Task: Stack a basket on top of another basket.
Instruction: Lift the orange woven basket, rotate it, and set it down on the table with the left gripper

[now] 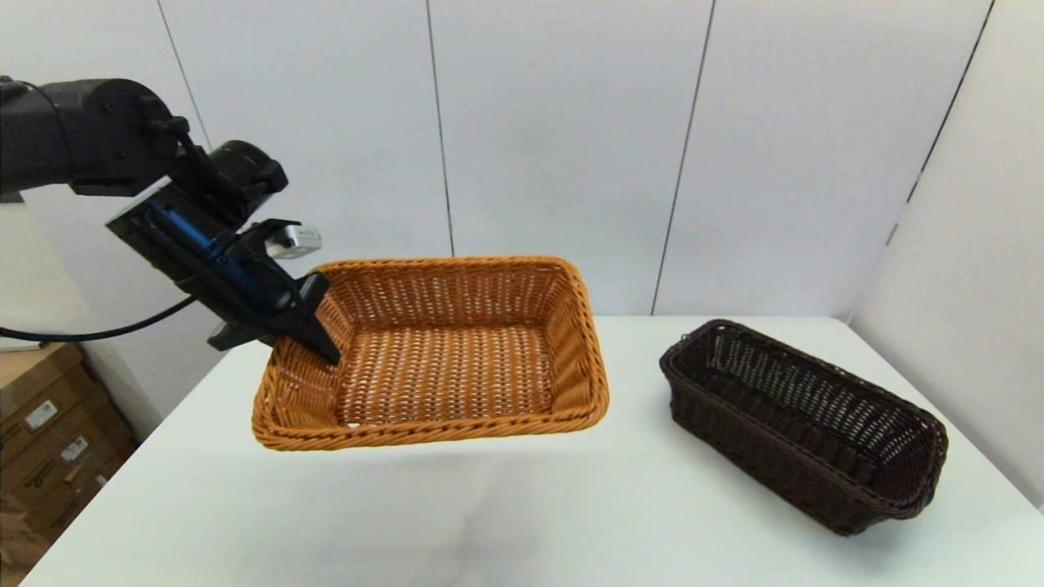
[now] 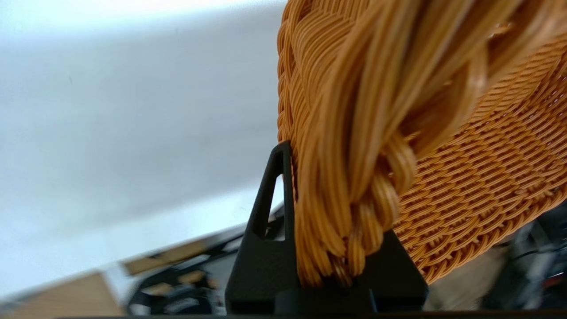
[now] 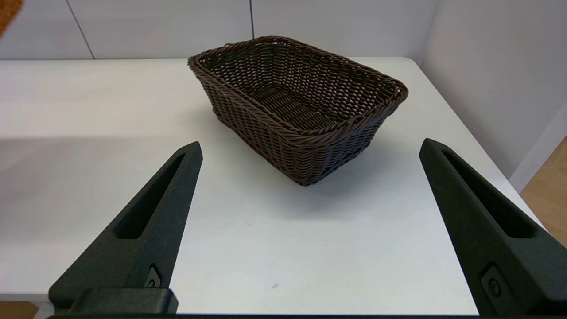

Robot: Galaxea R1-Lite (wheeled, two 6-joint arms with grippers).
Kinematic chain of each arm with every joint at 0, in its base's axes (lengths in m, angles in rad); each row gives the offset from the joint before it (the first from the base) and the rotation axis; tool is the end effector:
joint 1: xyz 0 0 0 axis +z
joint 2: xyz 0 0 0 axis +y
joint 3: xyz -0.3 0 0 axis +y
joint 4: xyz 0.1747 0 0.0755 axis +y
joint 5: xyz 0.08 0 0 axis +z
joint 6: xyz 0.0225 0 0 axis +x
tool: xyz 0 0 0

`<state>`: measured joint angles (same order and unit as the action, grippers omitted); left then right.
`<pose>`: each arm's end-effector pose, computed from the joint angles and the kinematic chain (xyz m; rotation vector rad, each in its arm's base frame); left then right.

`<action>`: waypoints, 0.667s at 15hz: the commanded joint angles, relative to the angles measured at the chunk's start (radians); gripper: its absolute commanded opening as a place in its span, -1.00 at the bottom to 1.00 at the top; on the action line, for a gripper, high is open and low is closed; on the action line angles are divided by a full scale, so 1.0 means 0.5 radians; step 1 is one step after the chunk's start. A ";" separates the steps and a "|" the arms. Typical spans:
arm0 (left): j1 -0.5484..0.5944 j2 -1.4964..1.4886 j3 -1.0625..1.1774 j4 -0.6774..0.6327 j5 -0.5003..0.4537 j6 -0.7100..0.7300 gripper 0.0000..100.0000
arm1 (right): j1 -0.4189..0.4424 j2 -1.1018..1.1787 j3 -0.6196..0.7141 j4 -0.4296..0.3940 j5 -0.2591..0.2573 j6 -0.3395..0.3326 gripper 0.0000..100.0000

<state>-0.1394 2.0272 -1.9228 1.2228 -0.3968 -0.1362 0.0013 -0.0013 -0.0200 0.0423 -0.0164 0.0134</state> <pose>0.3336 -0.0556 0.2284 -0.2851 1.3616 -0.3638 -0.0245 -0.0004 0.0767 0.0132 0.0209 -0.0152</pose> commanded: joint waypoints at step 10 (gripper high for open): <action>-0.402 0.784 -0.100 -0.553 -0.118 -0.206 -1.00 | 0.001 -0.001 0.000 0.001 -0.001 0.001 1.00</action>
<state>-0.3296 2.3709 -1.9723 0.9457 -0.4502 -0.2323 0.0013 -0.0013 -0.0200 0.0428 -0.0168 0.0134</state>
